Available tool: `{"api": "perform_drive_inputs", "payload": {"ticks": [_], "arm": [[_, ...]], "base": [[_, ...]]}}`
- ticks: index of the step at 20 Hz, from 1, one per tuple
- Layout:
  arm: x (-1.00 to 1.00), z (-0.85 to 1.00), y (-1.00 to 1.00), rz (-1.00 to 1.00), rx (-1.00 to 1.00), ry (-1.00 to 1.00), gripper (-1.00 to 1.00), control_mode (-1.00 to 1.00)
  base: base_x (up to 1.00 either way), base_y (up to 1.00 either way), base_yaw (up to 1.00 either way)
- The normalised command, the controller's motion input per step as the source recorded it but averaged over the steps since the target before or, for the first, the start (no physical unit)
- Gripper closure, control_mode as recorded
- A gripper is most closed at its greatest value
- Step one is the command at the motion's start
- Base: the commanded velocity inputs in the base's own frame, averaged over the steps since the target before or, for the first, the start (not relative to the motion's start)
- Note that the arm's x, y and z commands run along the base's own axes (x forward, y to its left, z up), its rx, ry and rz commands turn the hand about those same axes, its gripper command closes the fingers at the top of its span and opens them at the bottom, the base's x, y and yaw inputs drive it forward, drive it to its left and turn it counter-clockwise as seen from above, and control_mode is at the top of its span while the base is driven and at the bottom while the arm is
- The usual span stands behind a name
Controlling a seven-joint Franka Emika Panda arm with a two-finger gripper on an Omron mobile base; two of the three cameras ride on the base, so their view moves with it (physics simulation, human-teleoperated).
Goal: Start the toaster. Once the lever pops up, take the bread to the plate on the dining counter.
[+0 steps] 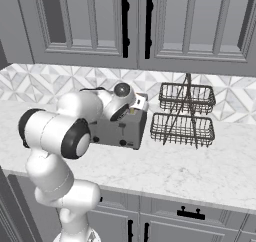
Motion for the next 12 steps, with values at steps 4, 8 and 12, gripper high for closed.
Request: {"api": "perform_drive_inputs", "payload": {"ticks": [4,8,12], "arm": [[0.11,-0.15,-0.09,0.00,0.00,-0.04,-1.00,-1.00],[0.07,-0.21,-0.06,0.00,0.00,-0.05,-1.00,-1.00],[0.07,-0.24,0.00,0.00,0.03,-0.05,1.00,-1.00]], "base": [[0.00,0.00,0.00],[0.00,0.00,0.00],[0.00,0.00,0.00]]}}
